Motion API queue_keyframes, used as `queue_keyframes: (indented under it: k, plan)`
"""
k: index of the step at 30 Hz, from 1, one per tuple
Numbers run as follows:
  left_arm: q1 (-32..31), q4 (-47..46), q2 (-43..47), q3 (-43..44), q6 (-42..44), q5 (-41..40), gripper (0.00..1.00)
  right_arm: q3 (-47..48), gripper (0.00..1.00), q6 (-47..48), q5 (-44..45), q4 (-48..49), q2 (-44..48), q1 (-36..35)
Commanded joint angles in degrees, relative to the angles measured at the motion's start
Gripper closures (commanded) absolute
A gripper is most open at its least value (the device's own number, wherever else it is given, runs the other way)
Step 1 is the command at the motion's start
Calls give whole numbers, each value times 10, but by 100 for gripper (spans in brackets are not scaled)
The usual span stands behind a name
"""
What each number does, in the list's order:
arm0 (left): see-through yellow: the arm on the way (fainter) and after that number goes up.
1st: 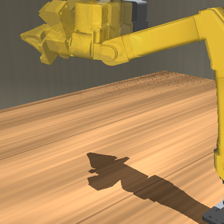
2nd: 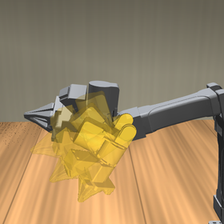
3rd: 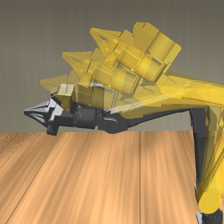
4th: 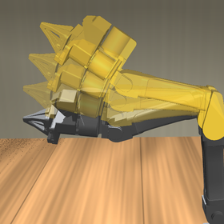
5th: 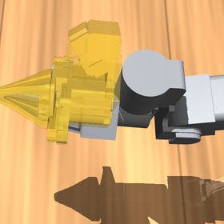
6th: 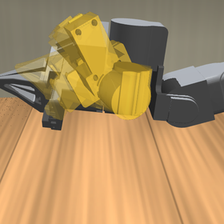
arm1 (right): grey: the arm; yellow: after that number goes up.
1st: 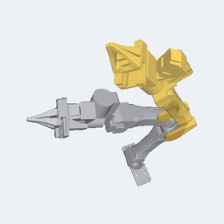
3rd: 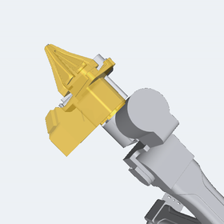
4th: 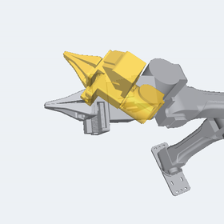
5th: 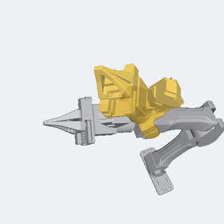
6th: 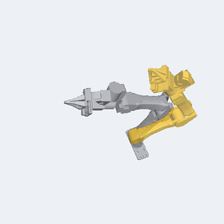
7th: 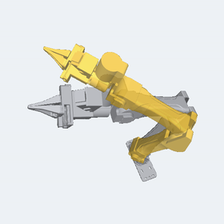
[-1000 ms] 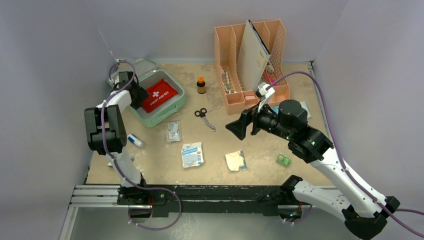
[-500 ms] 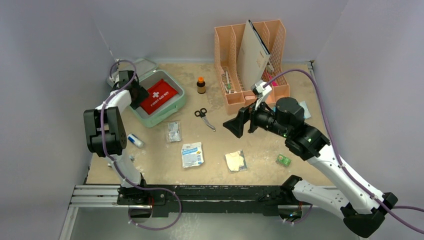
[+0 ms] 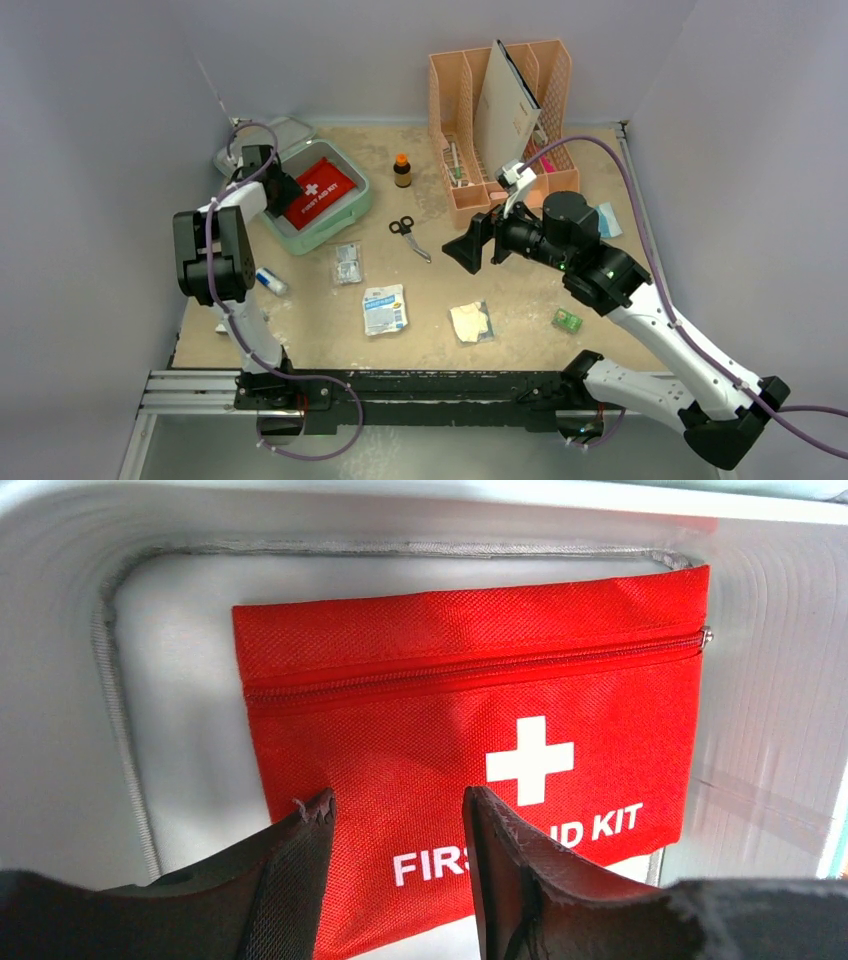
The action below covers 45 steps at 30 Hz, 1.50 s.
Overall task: Organize the medicine kit
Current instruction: Place the medicine pouch inside the medicine box.
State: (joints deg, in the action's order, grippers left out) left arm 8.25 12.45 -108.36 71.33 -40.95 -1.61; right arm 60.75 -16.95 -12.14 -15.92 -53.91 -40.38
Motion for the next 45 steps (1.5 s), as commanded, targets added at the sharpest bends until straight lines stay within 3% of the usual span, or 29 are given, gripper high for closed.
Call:
queue_keyframes:
  k: [1,12,18,24,34,39,45]
  plan:
    - [-4,-41,-17,-5,-9,27,52,19,1,-2,-3,24,1,1]
    - [-9,-77,-25,3,-6,37,53,42,1,5,0,1,-8,1]
    - [-11,-36,22,36,7,58,51,27,1,-24,34,-11,-8,1]
    - [-40,74,95,89,87,87,41,46,1,-92,125,-102,-37,1]
    - [-127,186,266,38,178,185,24,23,1,-101,272,-154,-98,2]
    - [-149,153,370,-55,171,245,25,2,14,-65,163,-76,-133,1]
    - [-149,164,473,-163,174,263,21,17,36,-66,128,-6,-217,1]
